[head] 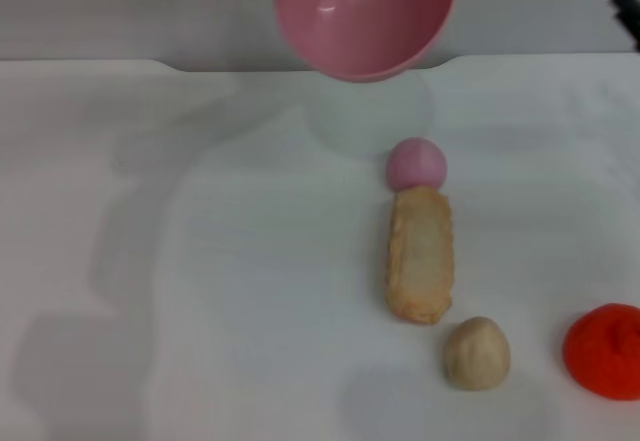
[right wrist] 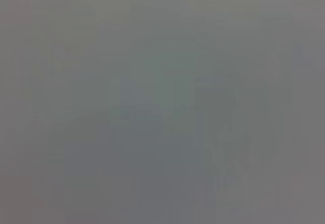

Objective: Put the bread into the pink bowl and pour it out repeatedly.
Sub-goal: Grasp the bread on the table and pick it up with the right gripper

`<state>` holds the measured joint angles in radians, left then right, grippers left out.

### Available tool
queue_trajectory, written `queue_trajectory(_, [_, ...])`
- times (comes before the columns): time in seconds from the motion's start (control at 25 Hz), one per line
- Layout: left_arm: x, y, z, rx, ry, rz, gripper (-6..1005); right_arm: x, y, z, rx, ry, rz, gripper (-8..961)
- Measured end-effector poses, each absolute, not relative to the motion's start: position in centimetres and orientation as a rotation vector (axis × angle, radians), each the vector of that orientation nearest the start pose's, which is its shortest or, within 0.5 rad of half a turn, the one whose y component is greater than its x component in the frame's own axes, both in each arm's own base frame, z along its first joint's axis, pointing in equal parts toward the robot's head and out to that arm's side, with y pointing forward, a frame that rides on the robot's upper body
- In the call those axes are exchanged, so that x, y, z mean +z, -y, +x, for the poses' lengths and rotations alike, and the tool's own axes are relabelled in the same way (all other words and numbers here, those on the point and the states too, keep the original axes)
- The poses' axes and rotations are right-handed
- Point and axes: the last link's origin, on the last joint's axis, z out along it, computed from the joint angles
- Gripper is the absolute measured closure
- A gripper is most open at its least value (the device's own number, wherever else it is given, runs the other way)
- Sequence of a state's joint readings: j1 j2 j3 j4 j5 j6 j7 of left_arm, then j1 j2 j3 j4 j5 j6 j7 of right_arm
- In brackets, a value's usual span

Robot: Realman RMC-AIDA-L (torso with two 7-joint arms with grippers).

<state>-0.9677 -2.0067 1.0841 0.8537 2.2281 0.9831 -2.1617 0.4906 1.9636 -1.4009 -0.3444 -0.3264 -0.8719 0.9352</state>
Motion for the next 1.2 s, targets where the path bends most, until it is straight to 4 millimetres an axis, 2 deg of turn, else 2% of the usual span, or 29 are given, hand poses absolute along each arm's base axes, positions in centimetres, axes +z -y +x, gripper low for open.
queue_trajectory(0.12, [2.7, -48.3, -10.1, -0.267, 0.598, -2.466, 956, 4.0, -41.1, 30.5, 0.88, -0.965, -1.827, 374])
queue_trajectory(0.2, [2.8, -48.0, -11.1, -0.258, 0.627, -2.464, 956, 3.8, -41.6, 29.3, 0.841, -1.002, -1.944, 374])
queue_trajectory(0.4, [2.7, -47.7, -12.0, -0.247, 0.654, -2.464, 956, 3.1, -42.1, 26.9, 0.638, -1.068, -2.217, 375])
queue_trajectory(0.52, [2.6, -47.5, -12.7, -0.238, 0.67, -2.464, 956, 3.2, -41.8, 25.8, 0.528, -1.088, -2.35, 375])
queue_trajectory(0.8, [2.6, -47.2, -13.6, -0.225, 0.688, -2.463, 956, 3.0, -40.2, 21.6, 0.245, -1.068, -2.705, 375])
queue_trajectory(1.08, [2.3, -46.9, -14.3, -0.214, 0.702, -2.466, 957, 2.9, -39.1, 17.4, 0.097, -1.034, -2.898, 375])
queue_trajectory(1.2, [2.3, -46.7, -14.6, -0.214, 0.71, -2.465, 957, 2.2, -38.7, 16.3, 0.044, -1.027, -2.952, 375])
